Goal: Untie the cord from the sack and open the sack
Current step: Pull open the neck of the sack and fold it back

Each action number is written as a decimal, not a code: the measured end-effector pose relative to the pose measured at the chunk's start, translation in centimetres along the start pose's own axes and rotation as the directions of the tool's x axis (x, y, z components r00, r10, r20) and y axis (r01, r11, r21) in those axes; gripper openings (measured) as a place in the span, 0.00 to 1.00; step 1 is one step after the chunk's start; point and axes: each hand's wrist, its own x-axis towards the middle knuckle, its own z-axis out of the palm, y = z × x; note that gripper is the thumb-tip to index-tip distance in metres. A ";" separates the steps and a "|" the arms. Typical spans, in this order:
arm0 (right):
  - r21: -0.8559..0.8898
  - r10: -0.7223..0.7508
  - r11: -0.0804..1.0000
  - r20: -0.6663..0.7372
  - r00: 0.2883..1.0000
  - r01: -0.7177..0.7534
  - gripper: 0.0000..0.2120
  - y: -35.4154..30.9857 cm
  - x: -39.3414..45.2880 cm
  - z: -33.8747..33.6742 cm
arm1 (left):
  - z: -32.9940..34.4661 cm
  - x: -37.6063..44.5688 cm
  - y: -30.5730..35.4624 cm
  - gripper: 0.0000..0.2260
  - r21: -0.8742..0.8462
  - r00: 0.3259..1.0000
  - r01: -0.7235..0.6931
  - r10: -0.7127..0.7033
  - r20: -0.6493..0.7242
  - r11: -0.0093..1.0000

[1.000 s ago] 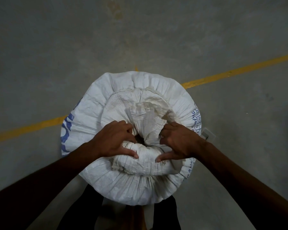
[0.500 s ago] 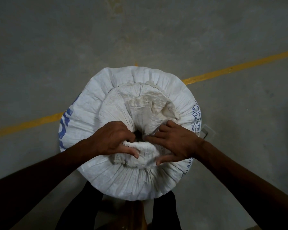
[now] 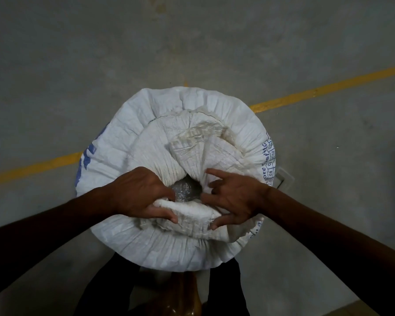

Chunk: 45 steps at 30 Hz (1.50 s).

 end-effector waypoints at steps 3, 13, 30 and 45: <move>0.095 0.118 0.988 0.011 0.993 -0.118 0.38 -0.2 -0.6 -0.6 | -0.4 -0.5 -0.3 0.26 0.026 0.999 0.031 -0.033 0.042 0.999; 0.266 0.251 0.921 0.157 0.955 -0.286 0.47 -2.2 -2.0 -0.1 | -0.8 -1.5 0.0 0.34 0.118 0.952 0.030 -0.065 0.300 0.993; 0.146 0.240 0.955 0.127 0.962 -0.258 0.37 -2.0 -6.0 1.2 | -0.6 -1.7 -0.1 0.37 0.163 0.944 -0.178 0.122 0.306 0.970; 0.431 0.220 0.864 0.143 0.965 -0.260 0.38 -4.1 -0.6 0.6 | -0.7 -1.7 1.0 0.21 0.059 0.917 -0.317 0.290 0.272 0.947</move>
